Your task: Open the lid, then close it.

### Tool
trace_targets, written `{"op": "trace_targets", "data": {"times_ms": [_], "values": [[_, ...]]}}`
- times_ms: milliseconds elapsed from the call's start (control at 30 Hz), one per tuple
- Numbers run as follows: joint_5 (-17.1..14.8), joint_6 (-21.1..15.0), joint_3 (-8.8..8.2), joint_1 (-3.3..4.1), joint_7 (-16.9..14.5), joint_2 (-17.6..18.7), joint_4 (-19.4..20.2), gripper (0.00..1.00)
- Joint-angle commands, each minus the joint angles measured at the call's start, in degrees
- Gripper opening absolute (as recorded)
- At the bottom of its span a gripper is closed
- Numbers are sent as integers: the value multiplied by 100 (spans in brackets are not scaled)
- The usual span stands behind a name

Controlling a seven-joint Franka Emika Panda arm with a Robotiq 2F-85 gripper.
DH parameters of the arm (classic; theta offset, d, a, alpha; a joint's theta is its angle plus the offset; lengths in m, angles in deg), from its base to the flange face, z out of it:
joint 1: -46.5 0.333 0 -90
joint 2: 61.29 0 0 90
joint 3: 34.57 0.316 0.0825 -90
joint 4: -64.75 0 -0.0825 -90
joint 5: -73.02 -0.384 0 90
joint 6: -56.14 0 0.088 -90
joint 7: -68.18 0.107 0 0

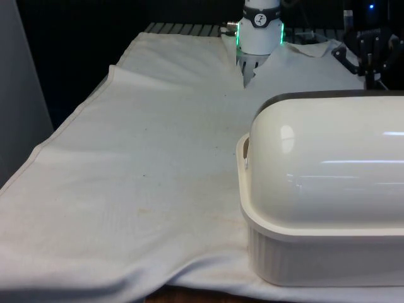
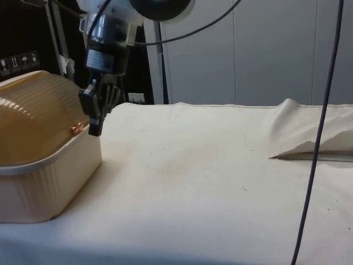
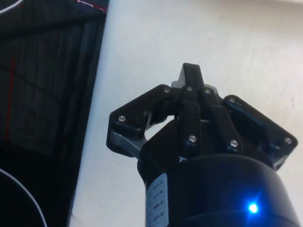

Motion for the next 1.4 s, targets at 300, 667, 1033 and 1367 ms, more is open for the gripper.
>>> {"op": "trace_targets", "data": {"times_ms": [300,667,1033,1367], "values": [[-52,52,-69,-69,-281,-155,298,0],[6,138,-269,-86,-510,-292,544,0],[264,309,-544,-80,-607,-435,659,0],[556,630,-814,-97,-653,-561,636,0]]}}
